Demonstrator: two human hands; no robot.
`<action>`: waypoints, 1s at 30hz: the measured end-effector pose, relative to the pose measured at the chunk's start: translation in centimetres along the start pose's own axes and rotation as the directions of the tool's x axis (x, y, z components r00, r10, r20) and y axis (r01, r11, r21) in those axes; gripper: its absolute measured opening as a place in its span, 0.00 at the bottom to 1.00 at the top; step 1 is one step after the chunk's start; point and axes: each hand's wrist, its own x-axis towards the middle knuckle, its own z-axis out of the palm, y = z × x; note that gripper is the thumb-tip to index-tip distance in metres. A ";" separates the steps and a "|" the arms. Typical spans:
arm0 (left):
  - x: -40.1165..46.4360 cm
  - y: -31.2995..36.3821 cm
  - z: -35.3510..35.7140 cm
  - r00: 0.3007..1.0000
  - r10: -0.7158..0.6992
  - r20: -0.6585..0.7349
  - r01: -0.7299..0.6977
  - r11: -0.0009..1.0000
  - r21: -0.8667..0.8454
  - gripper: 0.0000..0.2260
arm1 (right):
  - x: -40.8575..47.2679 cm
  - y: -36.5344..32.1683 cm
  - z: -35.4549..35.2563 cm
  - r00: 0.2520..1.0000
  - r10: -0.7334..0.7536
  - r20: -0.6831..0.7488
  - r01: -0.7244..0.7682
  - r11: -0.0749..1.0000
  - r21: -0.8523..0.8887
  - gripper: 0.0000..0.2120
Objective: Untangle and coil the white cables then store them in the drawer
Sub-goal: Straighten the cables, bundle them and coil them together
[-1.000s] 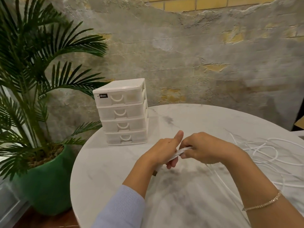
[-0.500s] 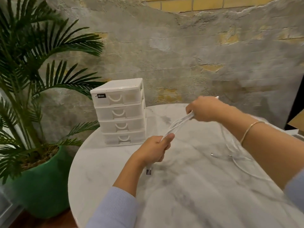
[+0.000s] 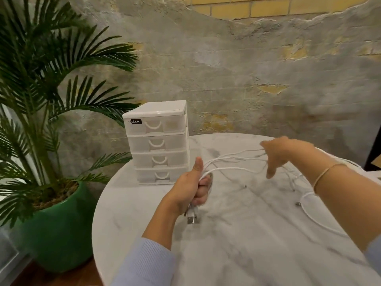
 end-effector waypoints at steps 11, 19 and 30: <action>0.4 -0.3 0.4 0.999 -0.043 -0.012 0.042 0.999 -0.006 0.23 | -6.5 -11.5 3.1 0.686 -0.247 -0.684 0.683 0.541 0.491 0.20; 1.0 -0.5 0.5 0.965 -0.128 0.230 0.170 0.970 -0.172 0.28 | -2.7 -9.5 4.5 0.708 0.129 -0.695 0.551 0.515 0.657 0.29; 1.4 -0.8 0.5 0.990 0.065 0.127 0.032 0.766 -0.642 0.21 | -2.5 -10.1 5.3 0.845 0.012 -0.535 0.474 0.447 0.758 0.31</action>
